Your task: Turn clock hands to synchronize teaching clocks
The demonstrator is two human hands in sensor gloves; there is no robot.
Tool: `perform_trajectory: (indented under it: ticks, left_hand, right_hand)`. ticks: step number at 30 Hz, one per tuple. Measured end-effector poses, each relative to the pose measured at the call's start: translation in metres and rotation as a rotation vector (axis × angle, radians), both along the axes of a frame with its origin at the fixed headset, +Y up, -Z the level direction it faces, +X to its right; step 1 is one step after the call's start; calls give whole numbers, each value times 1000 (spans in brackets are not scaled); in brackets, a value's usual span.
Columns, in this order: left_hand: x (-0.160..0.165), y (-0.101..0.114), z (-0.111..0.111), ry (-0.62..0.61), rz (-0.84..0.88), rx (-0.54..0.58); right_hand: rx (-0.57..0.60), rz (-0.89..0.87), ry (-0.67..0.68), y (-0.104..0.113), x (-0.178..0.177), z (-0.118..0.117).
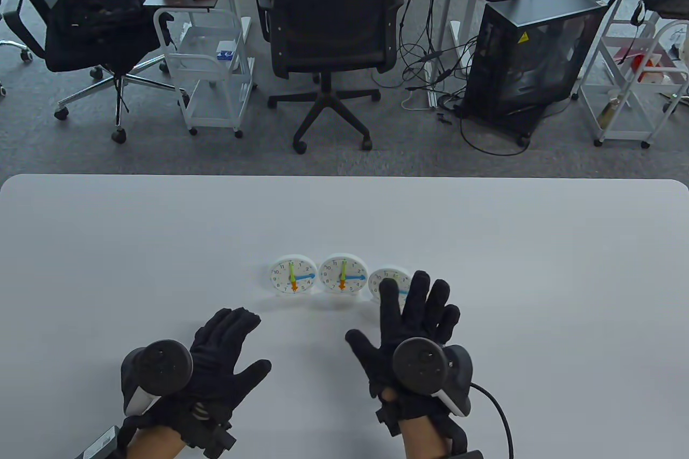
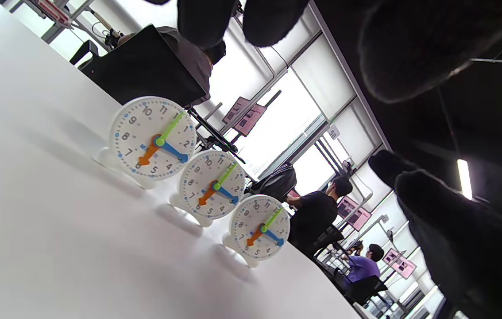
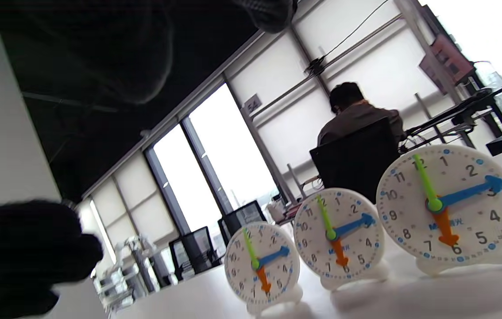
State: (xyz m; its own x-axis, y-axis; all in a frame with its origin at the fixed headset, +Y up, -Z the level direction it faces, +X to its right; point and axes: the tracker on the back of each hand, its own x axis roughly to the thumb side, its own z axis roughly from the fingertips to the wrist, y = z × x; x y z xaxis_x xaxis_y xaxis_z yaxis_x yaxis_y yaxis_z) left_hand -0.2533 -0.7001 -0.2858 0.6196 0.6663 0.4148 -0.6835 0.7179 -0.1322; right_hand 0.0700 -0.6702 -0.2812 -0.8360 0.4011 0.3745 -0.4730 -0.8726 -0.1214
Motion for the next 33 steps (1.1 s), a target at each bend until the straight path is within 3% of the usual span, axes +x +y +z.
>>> perform_trajectory:
  ticks: [1, 3, 14, 33]
  left_hand:
    - [1, -2, 0, 6, -35, -3]
    - [1, -4, -2, 20, -72, 2]
    - [1, -19, -9, 77, -196, -72]
    - [15, -26, -7, 20, -204, -84]
  right_hand:
    - [-40, 121, 32, 0, -9, 3]
    - [8, 224, 41, 1, -16, 5]
    - [88, 22, 32, 1, -18, 8]
    - [12, -58, 34, -11, -16, 0]
